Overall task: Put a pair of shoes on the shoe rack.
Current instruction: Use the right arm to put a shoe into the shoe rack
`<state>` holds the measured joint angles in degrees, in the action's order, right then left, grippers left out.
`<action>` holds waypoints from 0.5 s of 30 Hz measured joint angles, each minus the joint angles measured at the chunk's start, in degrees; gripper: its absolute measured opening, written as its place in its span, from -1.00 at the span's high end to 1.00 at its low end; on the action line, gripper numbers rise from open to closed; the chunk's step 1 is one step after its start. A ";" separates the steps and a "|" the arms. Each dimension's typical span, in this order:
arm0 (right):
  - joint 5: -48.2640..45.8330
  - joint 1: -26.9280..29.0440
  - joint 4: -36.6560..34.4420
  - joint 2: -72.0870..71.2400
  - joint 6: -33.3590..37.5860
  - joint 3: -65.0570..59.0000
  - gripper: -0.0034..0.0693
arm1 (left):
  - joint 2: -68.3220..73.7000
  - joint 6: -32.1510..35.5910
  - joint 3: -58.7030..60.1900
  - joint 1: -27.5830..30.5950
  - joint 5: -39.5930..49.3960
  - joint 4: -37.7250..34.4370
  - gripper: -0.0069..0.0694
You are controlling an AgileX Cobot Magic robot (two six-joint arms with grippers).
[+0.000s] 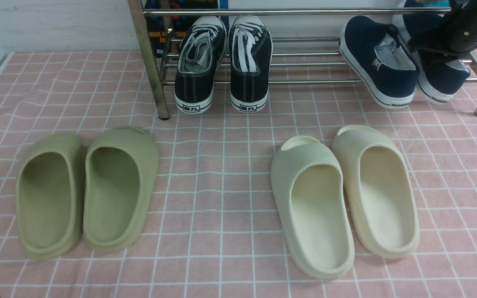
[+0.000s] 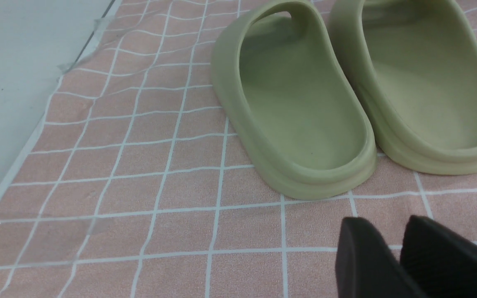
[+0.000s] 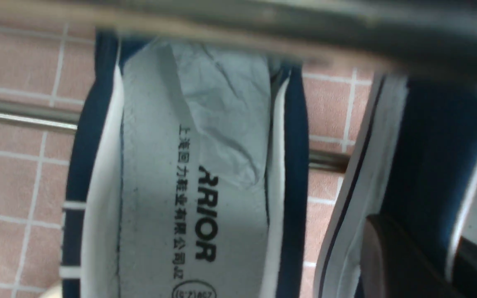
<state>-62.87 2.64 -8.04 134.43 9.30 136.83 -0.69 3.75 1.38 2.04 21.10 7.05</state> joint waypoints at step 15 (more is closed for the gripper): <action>-8.48 0.05 1.69 -13.82 0.49 -7.58 0.06 | 0.00 0.00 0.00 0.00 0.00 0.00 0.33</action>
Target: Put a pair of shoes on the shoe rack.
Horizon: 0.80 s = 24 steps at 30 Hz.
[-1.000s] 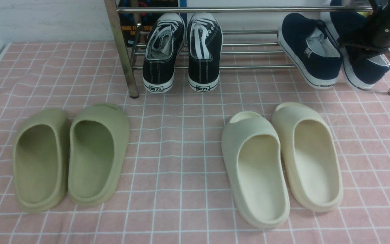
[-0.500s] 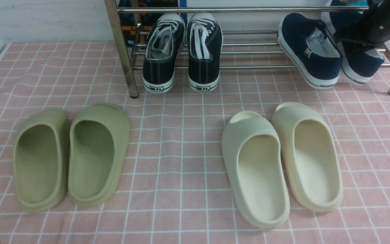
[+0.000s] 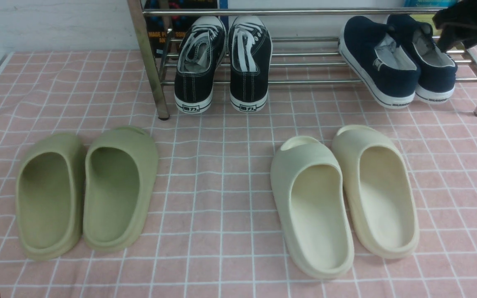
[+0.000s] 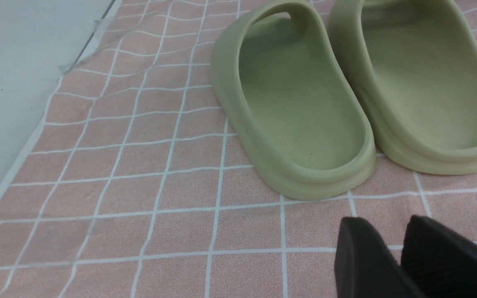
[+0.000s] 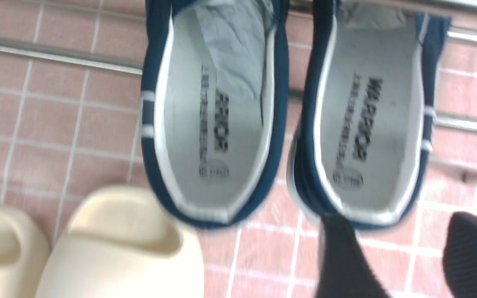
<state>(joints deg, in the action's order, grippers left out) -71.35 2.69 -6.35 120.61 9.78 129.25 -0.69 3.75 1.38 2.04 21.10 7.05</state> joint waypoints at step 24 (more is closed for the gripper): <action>9.54 0.00 -8.17 -84.89 -2.89 -70.08 0.95 | 0.00 0.00 0.00 0.00 0.00 0.66 0.30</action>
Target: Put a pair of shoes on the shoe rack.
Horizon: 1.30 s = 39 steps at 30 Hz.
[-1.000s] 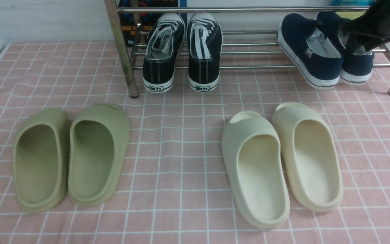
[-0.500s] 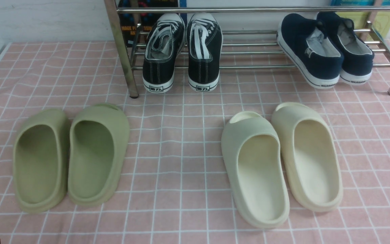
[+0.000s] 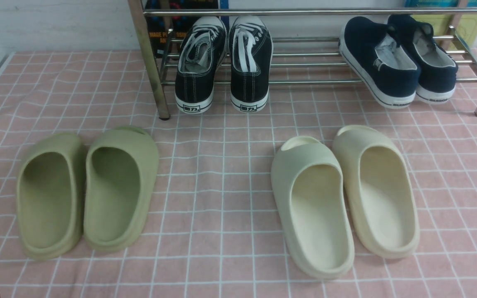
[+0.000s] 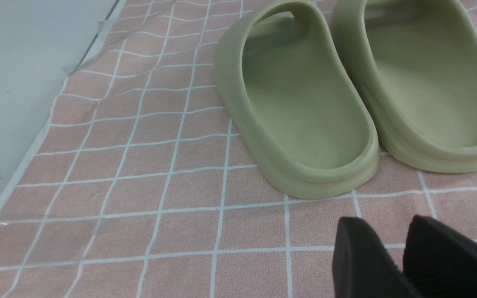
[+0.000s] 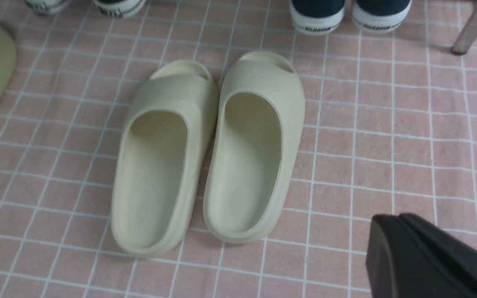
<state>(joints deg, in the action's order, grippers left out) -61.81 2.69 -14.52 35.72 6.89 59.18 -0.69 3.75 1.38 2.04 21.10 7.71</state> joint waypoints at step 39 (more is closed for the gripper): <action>55.61 0.00 5.97 -34.33 -1.45 -59.31 0.93 | 0.00 0.00 0.00 0.00 0.06 0.23 0.20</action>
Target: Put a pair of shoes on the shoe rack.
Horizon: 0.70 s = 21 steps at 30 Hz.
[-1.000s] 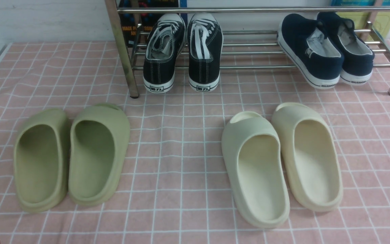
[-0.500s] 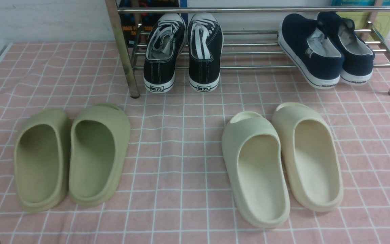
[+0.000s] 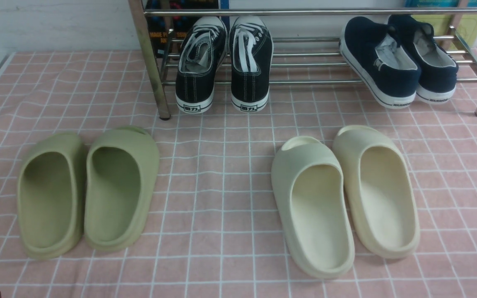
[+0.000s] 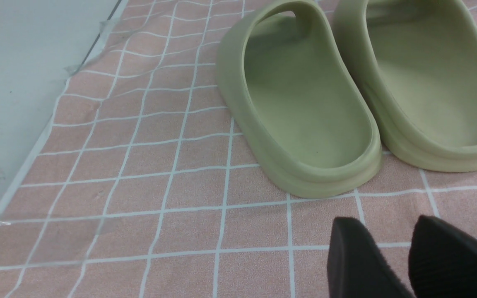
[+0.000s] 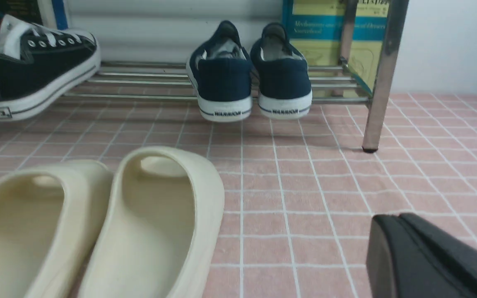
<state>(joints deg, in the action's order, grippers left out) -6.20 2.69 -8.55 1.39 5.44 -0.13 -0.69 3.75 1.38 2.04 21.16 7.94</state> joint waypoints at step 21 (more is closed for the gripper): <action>-14.48 0.00 10.38 -1.97 -6.29 -0.86 0.93 | 0.00 0.00 0.00 0.00 0.00 0.15 0.20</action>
<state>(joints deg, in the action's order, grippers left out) -20.68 2.69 1.83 -0.58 -0.85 -0.99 -0.69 3.75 1.38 2.04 21.16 8.09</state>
